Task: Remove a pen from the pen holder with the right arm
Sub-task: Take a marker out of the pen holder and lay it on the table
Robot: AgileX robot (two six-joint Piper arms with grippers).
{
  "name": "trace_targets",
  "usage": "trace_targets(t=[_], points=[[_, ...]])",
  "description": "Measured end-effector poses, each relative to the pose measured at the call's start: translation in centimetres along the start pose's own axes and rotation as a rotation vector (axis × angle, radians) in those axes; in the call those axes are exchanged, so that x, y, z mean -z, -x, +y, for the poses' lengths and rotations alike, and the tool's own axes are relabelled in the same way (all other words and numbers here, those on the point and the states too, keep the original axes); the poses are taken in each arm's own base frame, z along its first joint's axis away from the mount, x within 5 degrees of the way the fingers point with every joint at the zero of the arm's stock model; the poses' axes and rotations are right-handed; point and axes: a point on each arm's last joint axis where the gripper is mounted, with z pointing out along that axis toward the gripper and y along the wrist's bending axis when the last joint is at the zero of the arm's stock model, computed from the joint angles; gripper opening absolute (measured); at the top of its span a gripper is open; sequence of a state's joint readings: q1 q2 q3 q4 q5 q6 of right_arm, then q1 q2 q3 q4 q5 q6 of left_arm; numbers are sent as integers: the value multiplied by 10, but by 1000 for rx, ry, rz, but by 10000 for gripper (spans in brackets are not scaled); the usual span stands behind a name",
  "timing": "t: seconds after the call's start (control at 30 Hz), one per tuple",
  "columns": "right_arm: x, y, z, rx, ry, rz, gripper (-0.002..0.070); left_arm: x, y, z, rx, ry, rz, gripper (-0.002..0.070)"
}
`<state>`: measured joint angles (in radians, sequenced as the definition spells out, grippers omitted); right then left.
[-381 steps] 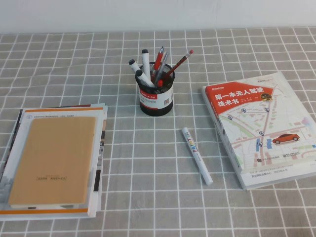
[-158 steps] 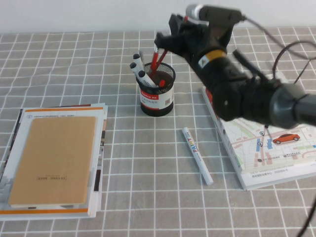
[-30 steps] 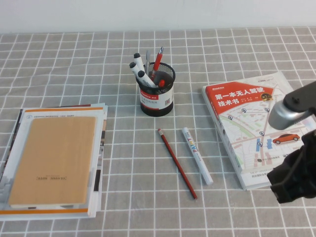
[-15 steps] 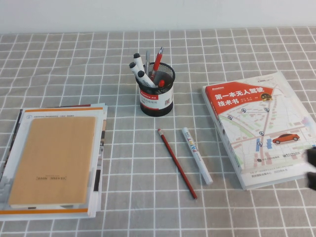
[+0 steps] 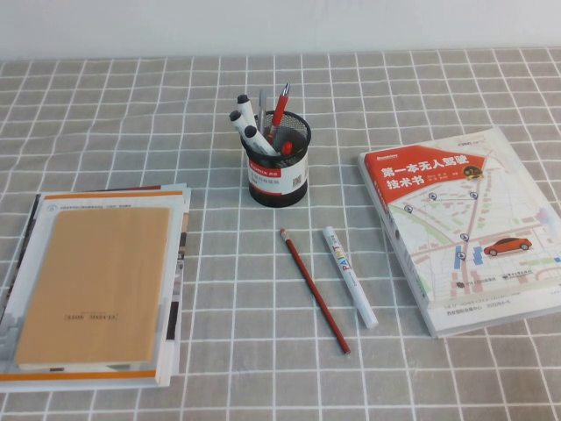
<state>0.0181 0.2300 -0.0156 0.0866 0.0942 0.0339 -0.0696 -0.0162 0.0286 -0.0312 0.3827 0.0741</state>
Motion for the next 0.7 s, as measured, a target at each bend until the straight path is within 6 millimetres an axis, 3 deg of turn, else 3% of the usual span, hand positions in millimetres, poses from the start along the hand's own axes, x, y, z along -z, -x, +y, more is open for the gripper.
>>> trace_targets(t=[0.27, 0.7], points=[[15, -10, -1, 2, 18, -110, -12, 0, 0, 0, 0, 0, 0, -3], [15, -24, -2, 45, 1, 40, -13, 0, 0, 0, 0, 0, 0, -3]])
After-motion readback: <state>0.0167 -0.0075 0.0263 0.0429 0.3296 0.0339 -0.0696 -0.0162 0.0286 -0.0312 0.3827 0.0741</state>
